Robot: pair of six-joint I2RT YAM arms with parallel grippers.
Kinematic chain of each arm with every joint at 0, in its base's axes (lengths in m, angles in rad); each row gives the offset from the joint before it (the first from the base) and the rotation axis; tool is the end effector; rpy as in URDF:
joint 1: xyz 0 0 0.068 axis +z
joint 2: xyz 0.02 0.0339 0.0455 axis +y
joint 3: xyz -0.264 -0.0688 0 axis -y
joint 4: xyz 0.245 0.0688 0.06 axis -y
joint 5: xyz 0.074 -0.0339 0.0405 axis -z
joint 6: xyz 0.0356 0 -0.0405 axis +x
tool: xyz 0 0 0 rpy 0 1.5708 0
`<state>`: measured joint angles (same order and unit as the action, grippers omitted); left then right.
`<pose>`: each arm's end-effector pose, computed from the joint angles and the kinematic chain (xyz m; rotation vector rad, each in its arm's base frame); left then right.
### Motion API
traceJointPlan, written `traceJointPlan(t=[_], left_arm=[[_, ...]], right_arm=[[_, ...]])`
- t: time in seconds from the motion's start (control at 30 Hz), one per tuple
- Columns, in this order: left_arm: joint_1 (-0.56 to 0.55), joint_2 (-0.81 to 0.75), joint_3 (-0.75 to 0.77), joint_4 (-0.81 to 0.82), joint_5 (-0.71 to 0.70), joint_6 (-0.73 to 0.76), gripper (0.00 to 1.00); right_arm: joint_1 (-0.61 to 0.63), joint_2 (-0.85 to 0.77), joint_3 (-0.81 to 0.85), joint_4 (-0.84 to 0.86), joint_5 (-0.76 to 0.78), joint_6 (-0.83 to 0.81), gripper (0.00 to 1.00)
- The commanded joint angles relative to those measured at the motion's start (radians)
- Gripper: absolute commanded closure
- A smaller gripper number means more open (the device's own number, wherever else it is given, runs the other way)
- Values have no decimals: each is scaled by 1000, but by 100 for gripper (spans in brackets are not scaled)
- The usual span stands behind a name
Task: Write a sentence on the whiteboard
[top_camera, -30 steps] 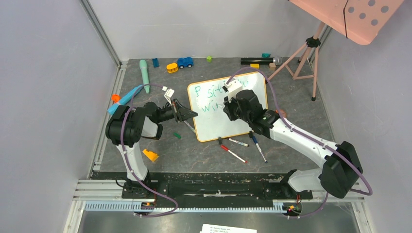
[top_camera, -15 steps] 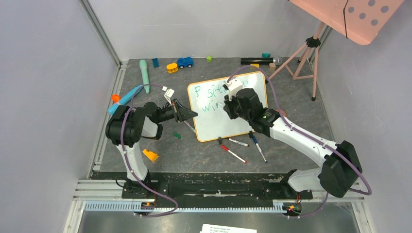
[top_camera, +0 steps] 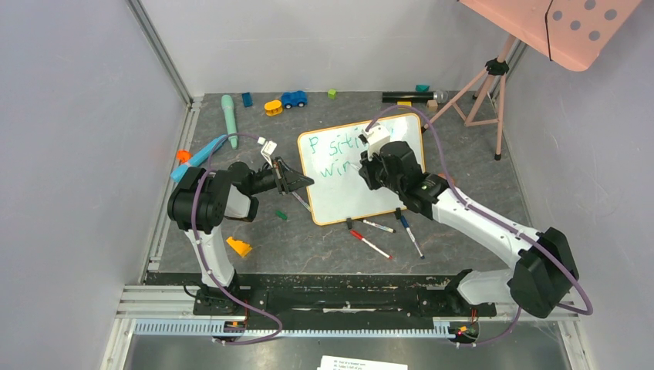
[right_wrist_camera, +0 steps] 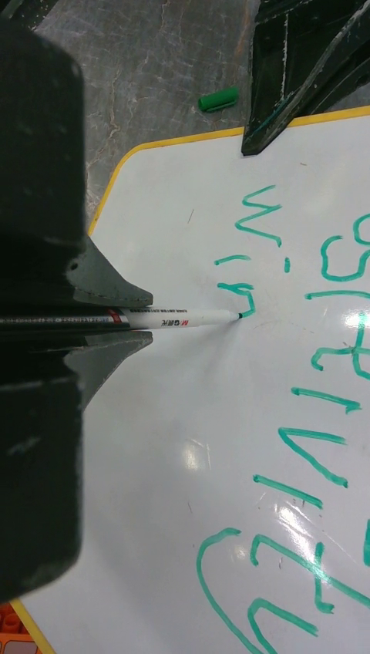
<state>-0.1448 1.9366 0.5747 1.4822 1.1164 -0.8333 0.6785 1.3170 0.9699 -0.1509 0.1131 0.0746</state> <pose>0.3050 -0.0768 0.1436 0.4645 1.6819 -1.5423 0.2365 0.1855 0.2899 -0.5523 2.0090 0.3456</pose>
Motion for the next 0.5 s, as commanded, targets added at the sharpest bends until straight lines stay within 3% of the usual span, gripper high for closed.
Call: traceJointPlan(t=[0.0, 0.47], left_arm=[[5, -21, -8, 75, 38, 10, 98], [4, -22, -8, 75, 37, 9, 98]], right_arm=[[-12, -25, -38, -12, 22, -2, 100], [-14, -35, -63, -11, 5, 17, 100]])
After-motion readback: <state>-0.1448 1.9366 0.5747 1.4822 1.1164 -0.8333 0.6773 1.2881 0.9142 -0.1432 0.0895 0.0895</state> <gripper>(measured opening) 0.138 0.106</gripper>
